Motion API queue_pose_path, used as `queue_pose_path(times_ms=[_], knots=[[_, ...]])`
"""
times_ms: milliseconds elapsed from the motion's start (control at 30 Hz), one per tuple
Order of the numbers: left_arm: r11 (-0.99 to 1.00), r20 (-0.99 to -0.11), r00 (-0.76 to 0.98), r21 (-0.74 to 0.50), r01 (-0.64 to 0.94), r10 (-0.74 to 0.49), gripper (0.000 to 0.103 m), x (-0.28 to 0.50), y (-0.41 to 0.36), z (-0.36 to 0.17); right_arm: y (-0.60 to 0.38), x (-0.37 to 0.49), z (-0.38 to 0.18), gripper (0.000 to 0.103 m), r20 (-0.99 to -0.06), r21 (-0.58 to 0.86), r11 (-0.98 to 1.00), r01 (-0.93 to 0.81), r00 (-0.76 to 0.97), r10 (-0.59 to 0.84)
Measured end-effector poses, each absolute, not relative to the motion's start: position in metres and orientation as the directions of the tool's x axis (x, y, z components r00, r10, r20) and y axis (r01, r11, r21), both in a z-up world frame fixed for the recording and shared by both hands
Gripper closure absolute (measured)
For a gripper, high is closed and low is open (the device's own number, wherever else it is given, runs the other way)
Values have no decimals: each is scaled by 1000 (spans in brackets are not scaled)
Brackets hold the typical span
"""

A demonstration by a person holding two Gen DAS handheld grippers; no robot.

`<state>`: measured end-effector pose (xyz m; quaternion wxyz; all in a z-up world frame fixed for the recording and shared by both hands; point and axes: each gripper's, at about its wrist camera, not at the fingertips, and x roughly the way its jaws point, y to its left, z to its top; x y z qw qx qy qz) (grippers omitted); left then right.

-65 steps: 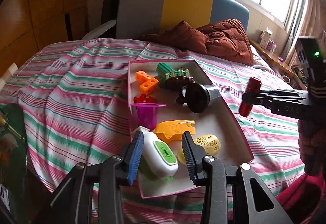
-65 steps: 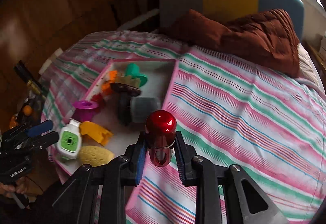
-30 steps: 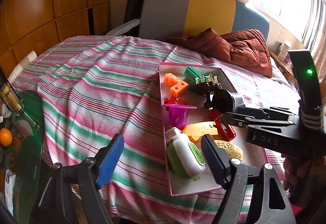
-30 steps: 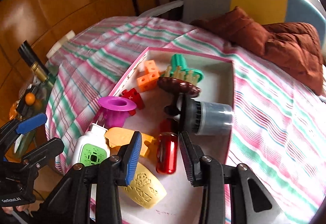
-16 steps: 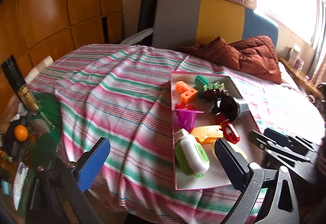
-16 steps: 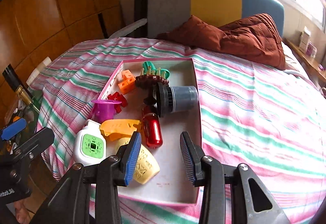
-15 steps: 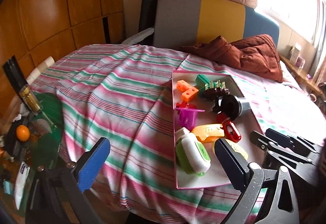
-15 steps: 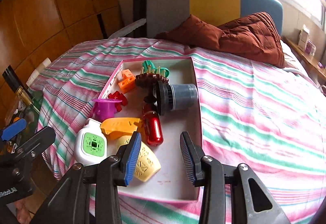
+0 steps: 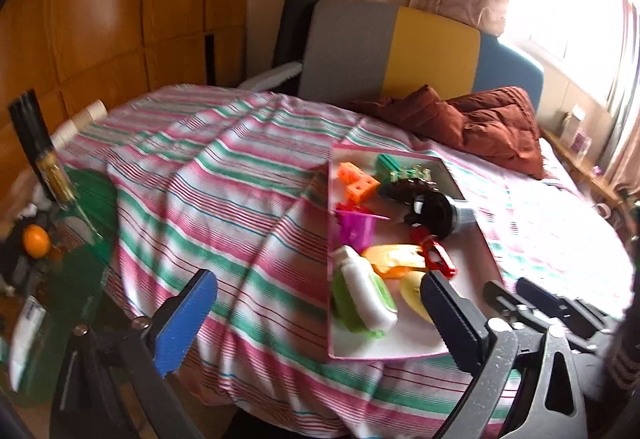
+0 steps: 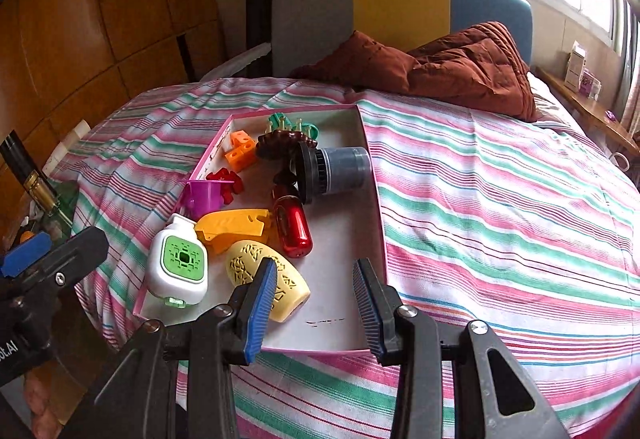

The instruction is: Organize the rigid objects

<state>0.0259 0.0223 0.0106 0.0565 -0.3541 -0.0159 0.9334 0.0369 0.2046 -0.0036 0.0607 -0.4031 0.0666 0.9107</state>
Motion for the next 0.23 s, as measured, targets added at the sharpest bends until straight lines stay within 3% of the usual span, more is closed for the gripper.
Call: queue_pose_path(times_ms=[233], knots=[[-994, -667, -737, -59, -91, 107, 5, 25, 24, 10, 201, 33, 2, 63, -734, 47, -985, -169, -675, 81]])
